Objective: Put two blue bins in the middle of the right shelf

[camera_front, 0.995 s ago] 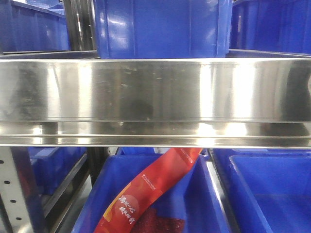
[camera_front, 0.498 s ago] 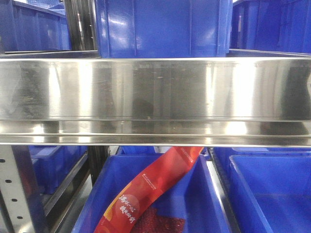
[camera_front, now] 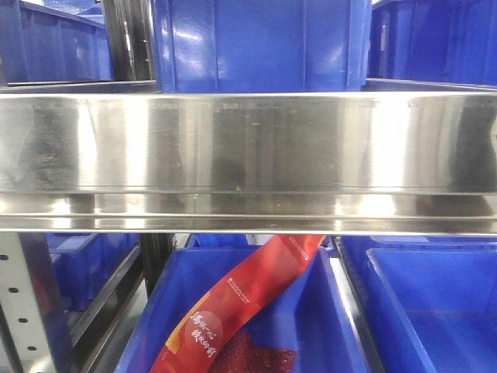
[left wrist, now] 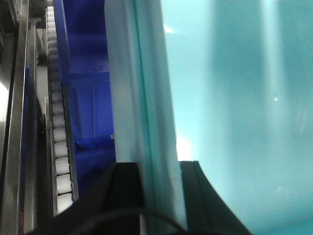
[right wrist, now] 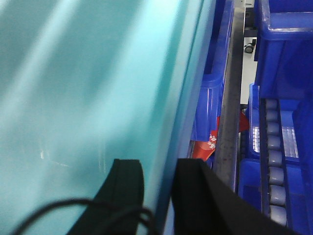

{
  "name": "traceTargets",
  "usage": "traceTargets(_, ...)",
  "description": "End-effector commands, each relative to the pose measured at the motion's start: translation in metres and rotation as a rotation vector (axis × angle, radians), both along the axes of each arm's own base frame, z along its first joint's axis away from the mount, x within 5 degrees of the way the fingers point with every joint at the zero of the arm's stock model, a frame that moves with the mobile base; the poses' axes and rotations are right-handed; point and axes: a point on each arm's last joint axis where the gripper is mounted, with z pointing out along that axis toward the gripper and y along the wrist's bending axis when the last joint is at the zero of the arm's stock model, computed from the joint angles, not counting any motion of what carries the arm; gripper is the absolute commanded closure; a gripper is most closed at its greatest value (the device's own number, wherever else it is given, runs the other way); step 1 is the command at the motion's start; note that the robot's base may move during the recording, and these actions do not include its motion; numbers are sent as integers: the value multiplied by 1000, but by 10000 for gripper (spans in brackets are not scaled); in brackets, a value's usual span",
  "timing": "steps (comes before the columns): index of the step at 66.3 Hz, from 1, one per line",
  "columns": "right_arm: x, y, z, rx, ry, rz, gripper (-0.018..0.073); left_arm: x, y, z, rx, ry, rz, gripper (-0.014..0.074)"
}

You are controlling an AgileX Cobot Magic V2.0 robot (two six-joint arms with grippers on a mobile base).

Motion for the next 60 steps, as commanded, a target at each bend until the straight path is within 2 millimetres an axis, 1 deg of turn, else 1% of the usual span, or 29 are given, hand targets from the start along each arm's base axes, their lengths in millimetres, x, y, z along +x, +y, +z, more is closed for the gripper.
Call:
traceTargets(1, -6, 13, 14, 140, -61, 68, 713, -19, -23, 25, -273, -67, -170, 707)
traceTargets(13, -7, 13, 12, 131, -39, 73, 713, -17, -23, 29, -295, -98, -163, 707)
traceTargets(17, -9, 13, 9, 118, -8, 80, 713, -19, -24, 26, -283, -59, -180, 707)
traceTargets(25, -14, 13, 1, 77, 83, 103, 713, -26, -24, 14, -196, 45, -214, 707)
traceTargets(32, -16, 13, -6, 42, 141, 120, 713, -23, -22, 13, -170, 34, -201, 707)
traceTargets(42, -17, 17, -15, 14, 197, 144, 713, -28, -20, 16, -175, 27, -203, 707)
traceTargets(47, -17, 19, -19, 3, 213, 156, 713, -30, -23, 16, -176, 30, -216, 707)
traceTargets(53, -15, 20, -20, 1, 217, 157, 713, -30, -28, 11, -166, 47, -226, 707)
traceTargets(60, -15, 20, -20, 1, 217, 157, 713, -28, -36, -3, -136, 94, -236, 707)
